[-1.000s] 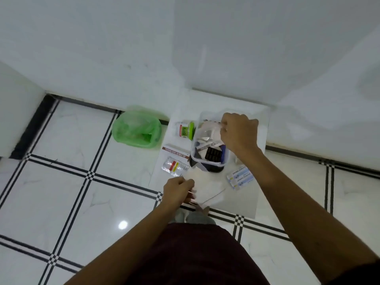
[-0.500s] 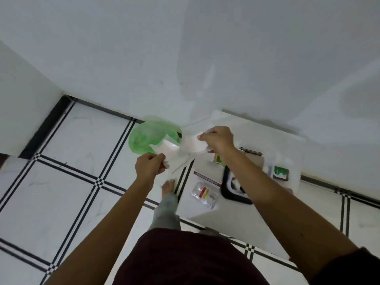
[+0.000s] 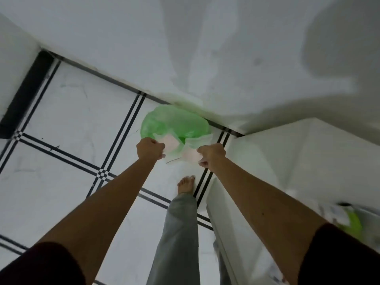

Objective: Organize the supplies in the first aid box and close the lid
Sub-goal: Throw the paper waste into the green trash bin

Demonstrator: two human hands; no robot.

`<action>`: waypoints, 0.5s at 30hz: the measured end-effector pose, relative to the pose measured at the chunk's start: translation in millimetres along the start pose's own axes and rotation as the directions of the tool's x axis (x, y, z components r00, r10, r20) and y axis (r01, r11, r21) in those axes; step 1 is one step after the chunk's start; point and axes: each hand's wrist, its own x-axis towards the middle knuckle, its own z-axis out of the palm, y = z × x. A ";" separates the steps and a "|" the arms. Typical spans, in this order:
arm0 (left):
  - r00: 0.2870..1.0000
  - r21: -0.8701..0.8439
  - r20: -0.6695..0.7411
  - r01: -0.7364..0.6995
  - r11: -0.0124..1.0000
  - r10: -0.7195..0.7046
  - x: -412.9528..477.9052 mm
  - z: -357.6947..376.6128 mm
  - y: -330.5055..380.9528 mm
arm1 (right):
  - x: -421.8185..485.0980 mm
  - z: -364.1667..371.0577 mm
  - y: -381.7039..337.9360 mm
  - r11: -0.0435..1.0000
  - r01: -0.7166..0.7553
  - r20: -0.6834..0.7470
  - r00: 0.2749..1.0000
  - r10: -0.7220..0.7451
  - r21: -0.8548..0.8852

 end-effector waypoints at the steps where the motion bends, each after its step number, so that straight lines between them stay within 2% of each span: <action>1: 1.000 0.004 -0.001 0.006 1.000 -0.006 19.8 7.4 -1.8 | 21.4 13.1 -0.9 1.000 -0.020 0.009 1.000 0.020 0.015; 5: 1.000 0.016 -0.009 0.030 0.999 -0.030 109.5 45.1 -17.6 | 107.6 68.4 -2.3 0.996 -0.051 0.097 0.994 0.044 0.070; 7: 0.999 0.108 -0.034 0.014 0.994 -0.010 134.9 57.4 -23.0 | 135.3 83.0 -2.0 0.998 -0.056 0.133 0.990 0.051 0.034; 10: 0.997 0.310 -0.046 -0.040 0.950 0.057 147.9 62.4 -31.0 | 161.1 95.0 6.3 0.992 -0.064 0.120 0.990 0.077 -0.110; 13: 0.995 0.383 -0.021 -0.080 0.920 0.095 137.6 59.8 -47.5 | 159.2 96.5 20.7 0.949 0.013 0.103 0.994 0.021 -0.316; 15: 0.994 0.389 -0.001 -0.102 0.915 0.111 123.2 55.0 -55.2 | 145.6 91.1 24.5 0.875 0.116 0.121 0.990 -0.066 -0.470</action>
